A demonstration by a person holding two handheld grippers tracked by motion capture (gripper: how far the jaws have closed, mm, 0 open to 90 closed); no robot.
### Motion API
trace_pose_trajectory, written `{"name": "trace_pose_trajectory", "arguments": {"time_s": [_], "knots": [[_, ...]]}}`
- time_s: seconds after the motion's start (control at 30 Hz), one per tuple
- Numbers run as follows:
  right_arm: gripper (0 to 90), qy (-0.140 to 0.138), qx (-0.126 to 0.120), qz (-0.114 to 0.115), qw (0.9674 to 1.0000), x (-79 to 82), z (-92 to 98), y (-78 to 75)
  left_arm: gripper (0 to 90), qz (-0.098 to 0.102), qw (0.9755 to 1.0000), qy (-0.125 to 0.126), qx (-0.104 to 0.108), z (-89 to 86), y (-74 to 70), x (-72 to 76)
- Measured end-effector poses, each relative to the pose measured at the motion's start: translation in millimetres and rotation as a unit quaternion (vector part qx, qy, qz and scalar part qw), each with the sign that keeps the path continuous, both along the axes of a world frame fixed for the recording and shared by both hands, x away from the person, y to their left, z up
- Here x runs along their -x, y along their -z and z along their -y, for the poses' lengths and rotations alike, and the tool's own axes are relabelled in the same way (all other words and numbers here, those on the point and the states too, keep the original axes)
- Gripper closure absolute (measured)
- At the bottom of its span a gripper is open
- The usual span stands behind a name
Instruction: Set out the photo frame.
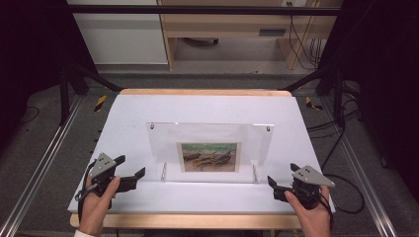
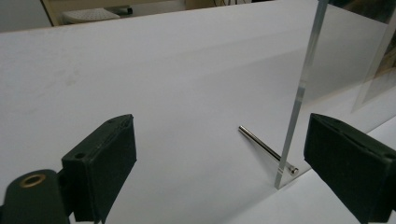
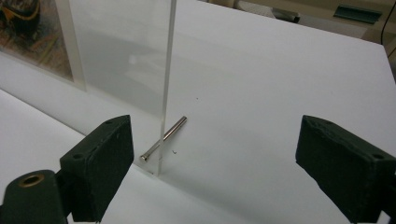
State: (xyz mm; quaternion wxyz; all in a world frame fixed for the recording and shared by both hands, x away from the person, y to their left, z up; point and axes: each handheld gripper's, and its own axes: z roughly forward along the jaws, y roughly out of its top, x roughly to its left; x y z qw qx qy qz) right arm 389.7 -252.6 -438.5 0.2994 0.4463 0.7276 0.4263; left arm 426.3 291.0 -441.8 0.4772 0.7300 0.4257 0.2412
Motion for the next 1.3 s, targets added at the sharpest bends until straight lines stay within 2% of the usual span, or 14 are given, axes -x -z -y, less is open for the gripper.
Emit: {"name": "trace_pose_trajectory", "arguments": {"time_s": [0.27,0.4,0.83,1.03,1.13,1.2,1.3], "knots": [[12.3,0.012,0.01,-0.005,0.9999,-0.6,9.4,2.8,8.7,0.002,0.9997,-0.017,-0.015,-11.1,0.6,-1.3],[12.7,0.027,0.006,-0.01,0.9996,-2.1,15.4,4.2,8.7,0.002,0.9995,-0.027,-0.018,-15.9,1.3,-2.2],[13.0,0.045,0.012,-0.018,0.9987,-6.9,24.8,8.5,8.7,-0.003,0.9978,-0.051,-0.041,-27.2,5.1,-6.2],[12.9,0.057,0.017,-0.031,0.9978,-13.0,28.4,13.3,8.7,-0.017,0.9957,-0.062,-0.067,-30.1,10.3,-10.9],[12.9,0.062,0.018,-0.042,0.997,-17.4,28.1,16.2,8.4,-0.025,0.9938,-0.071,-0.082,-30.8,14.3,-14.6],[12.9,0.067,0.021,-0.047,0.9964,-22.5,28.2,18.7,7.7,-0.029,0.9934,-0.073,-0.083,-31.5,16.2,-17.0],[13.0,0.076,0.027,-0.052,0.9954,-29.8,28.6,21.8,6.8,-0.028,0.9919,-0.078,-0.096,-30.8,18.0,-19.2]]}}
